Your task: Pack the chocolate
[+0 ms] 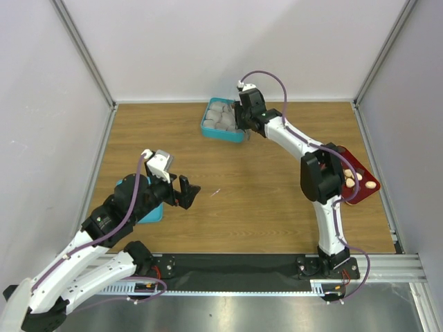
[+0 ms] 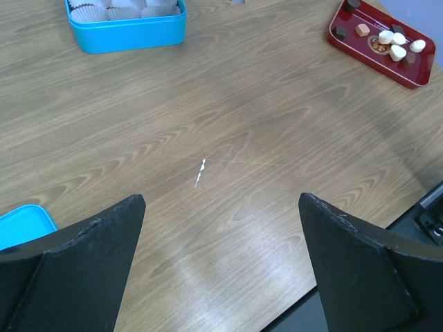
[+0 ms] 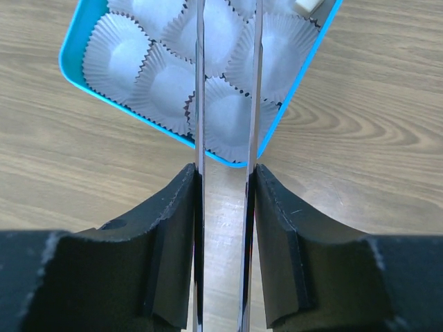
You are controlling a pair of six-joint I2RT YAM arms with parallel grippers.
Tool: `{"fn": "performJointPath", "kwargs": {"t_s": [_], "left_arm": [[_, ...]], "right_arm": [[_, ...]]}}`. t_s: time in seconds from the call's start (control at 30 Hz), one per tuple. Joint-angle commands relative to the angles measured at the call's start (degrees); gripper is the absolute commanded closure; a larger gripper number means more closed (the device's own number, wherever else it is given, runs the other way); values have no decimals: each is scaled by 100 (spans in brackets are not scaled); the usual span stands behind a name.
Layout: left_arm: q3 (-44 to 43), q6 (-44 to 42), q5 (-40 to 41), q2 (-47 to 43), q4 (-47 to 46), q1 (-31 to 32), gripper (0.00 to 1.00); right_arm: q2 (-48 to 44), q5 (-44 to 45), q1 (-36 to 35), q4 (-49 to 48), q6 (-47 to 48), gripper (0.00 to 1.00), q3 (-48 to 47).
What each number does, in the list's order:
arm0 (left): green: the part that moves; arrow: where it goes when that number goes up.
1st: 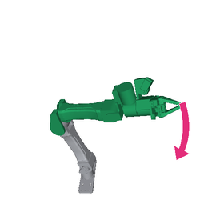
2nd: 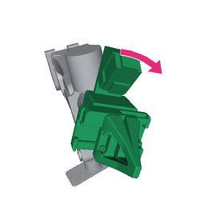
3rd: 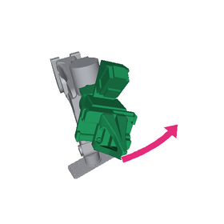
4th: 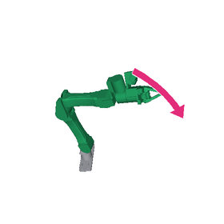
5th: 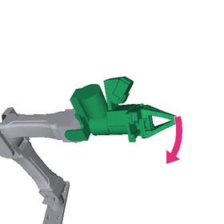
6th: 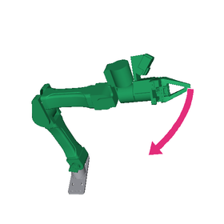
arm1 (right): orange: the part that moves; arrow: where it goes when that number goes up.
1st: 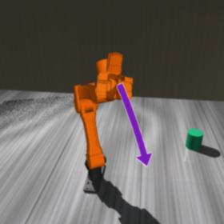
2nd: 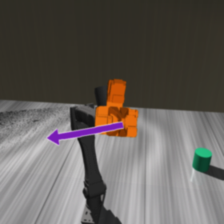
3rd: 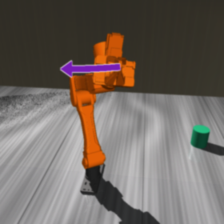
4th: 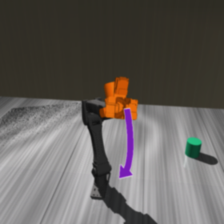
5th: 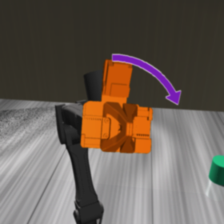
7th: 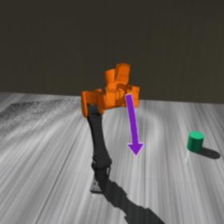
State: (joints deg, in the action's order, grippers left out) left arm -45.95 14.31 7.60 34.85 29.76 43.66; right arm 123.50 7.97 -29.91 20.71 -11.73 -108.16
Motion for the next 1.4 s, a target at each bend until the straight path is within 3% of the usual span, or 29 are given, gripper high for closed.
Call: {"fn": "performJointPath", "kwargs": {"t_s": [0.0, 0.37, 0.87, 1.03, 1.17, 1.37], "left_arm": [[-10, -103, 119, 22, -93, 11, 0], [-10, -95, 128, 4, -84, 11, 0], [-10, -121, 137, 13, -93, 11, 0], [-10, -130, 137, 31, -84, 11, 0], [-19, -130, 137, 48, -84, 11, 0], [-19, -130, 14, 39, -110, 11, 0]], "right_arm": [[77, -58, 3, -463, 188, 61, -372], [543, 258, -24, -208, 390, 57, -777], [438, 328, -32, -67, 522, 50, -997], [-325, 573, -24, 3, 557, 53, -777], [-1291, 916, 64, 749, 181, 53, -374], [-3120, 1268, 600, 1953, -655, 53, 1401]]}}
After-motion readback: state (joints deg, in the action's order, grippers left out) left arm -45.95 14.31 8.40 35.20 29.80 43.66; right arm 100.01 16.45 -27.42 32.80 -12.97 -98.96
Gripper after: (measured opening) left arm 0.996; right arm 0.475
